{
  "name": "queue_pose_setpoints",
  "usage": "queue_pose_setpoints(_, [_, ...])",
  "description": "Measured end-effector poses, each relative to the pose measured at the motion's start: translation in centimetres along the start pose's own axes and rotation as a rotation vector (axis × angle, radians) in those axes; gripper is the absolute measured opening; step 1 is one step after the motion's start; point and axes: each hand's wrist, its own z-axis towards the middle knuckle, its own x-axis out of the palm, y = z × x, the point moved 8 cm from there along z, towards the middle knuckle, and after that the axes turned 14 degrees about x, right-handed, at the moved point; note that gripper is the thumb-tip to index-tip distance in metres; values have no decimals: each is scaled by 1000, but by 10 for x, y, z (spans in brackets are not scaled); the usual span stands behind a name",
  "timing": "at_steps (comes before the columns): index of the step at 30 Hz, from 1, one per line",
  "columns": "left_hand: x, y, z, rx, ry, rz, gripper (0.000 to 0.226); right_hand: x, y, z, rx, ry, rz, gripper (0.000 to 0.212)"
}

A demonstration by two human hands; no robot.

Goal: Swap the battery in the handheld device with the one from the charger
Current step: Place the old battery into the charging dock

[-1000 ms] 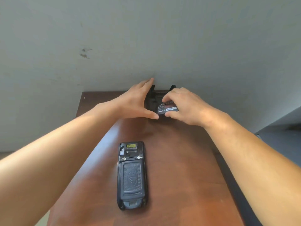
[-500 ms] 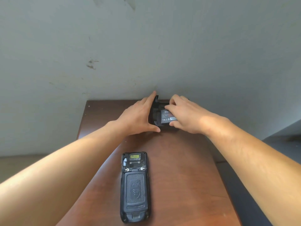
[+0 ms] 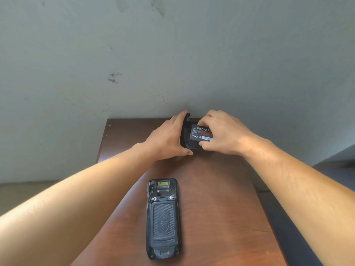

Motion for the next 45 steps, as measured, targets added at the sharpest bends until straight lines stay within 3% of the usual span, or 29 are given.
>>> queue_pose_setpoints(8, [0, 1, 1, -11, 4, 12, 128, 8, 3, -6, -43, -4, 210, 53])
queue_pose_setpoints(16, [-1, -1, -1, -14, 8, -6, 127, 10, 3, 2, -51, 7, 254, 46])
queue_pose_setpoints(26, [-4, -2, -1, -26, 17, -15, 126, 17, 0, 6, -35, 19, 14, 53])
queue_pose_setpoints(31, [-3, -5, -1, -44, 28, 21, 125, 20, 15, 8, -85, -1, -151, 42])
queue_pose_setpoints(45, [-2, -3, -2, -48, 35, 41, 127, 22, 21, 14, -80, -4, -232, 36])
